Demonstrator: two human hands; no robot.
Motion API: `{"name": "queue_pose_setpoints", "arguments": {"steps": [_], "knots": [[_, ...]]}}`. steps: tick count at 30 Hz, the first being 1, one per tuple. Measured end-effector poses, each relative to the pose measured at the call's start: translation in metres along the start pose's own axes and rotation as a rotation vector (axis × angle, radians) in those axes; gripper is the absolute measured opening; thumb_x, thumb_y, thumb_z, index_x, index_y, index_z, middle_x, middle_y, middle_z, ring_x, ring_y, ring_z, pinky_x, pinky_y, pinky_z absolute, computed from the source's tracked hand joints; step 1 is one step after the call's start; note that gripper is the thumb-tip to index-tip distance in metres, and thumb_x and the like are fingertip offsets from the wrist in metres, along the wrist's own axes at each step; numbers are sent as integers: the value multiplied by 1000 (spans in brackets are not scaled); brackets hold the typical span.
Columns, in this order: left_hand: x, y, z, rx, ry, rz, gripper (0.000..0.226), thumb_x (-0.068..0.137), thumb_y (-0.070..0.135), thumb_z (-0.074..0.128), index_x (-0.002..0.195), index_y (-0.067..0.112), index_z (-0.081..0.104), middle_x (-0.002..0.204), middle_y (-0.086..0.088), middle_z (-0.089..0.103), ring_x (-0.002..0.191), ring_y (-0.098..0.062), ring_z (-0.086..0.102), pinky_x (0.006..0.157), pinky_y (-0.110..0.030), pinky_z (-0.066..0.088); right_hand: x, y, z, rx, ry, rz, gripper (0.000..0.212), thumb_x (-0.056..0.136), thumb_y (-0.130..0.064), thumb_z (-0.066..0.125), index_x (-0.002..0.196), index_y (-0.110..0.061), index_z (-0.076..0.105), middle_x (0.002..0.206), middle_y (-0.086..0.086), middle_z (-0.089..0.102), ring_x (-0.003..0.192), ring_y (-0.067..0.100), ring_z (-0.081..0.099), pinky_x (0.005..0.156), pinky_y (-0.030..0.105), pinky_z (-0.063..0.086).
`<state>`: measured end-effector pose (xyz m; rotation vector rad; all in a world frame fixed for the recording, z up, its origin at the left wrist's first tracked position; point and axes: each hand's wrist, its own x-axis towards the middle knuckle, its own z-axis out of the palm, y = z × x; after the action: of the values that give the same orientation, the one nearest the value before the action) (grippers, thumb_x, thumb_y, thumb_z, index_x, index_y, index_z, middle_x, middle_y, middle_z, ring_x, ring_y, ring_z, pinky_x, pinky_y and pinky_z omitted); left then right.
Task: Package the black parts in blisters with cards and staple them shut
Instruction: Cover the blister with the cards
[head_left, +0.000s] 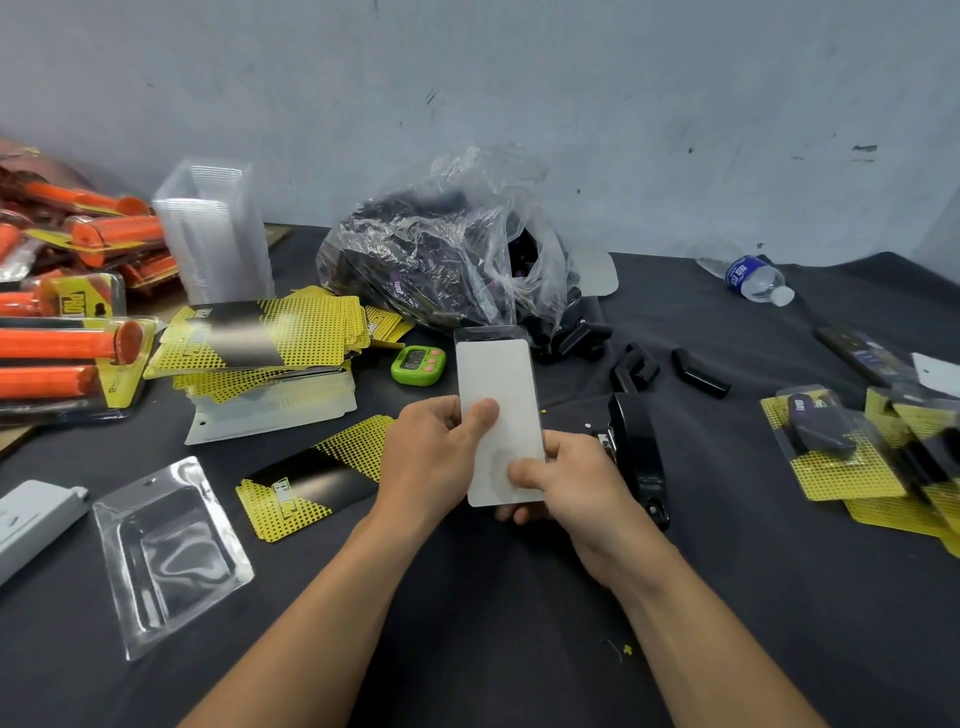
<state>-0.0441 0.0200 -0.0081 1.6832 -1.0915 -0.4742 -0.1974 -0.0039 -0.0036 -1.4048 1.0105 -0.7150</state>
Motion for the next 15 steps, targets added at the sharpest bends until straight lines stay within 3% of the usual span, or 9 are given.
{"name": "queue_pose_setpoints", "arguments": {"steps": [2,4,5,7,10,12,15], "knots": [[1,0,-2,70,32,-10,45,91,54,69,65,18,70,65,10,70,59,-9,64,56,-40,47,1,1,-1,-15,-10,-15,18,97,1,57,99,-7,73,80,16,77,57,27,69,50,28,51],[2,-1,-4,37,93,-24,29,82,53,75,72,26,70,70,18,71,64,-1,64,56,-30,46,2,2,-2,-42,-29,-23,17,98,-2,58,99,-7,74,79,19,76,55,27,67,48,26,47],[4,0,-7,-39,121,-35,17,79,48,78,81,32,70,77,21,72,69,3,66,60,-26,48,2,2,-3,-58,-39,-20,16,97,-2,59,99,-7,74,79,20,76,54,27,67,46,26,46],[8,0,-12,-271,131,-69,25,82,29,80,101,40,68,91,19,75,81,2,70,67,-25,54,2,3,-6,-94,-62,-12,15,95,-3,60,94,-7,74,75,19,75,51,25,65,45,25,42],[13,1,-14,-505,86,-113,26,90,9,75,106,30,74,95,8,78,88,-11,72,70,-28,55,0,2,-7,-145,-76,-4,15,93,-9,62,85,-9,74,69,16,73,46,22,61,43,24,37],[12,1,-11,-528,99,-131,16,93,11,72,99,24,77,91,7,78,84,-10,71,73,-30,54,0,0,-9,-167,-71,17,15,94,-12,63,84,-10,74,66,14,72,44,21,57,42,24,34],[13,1,-12,-636,119,-167,18,96,10,67,100,24,77,86,10,75,76,-6,66,64,-24,53,-3,-4,-10,-194,-94,38,17,95,-15,64,84,-11,76,66,14,72,42,20,54,41,21,34]]}}
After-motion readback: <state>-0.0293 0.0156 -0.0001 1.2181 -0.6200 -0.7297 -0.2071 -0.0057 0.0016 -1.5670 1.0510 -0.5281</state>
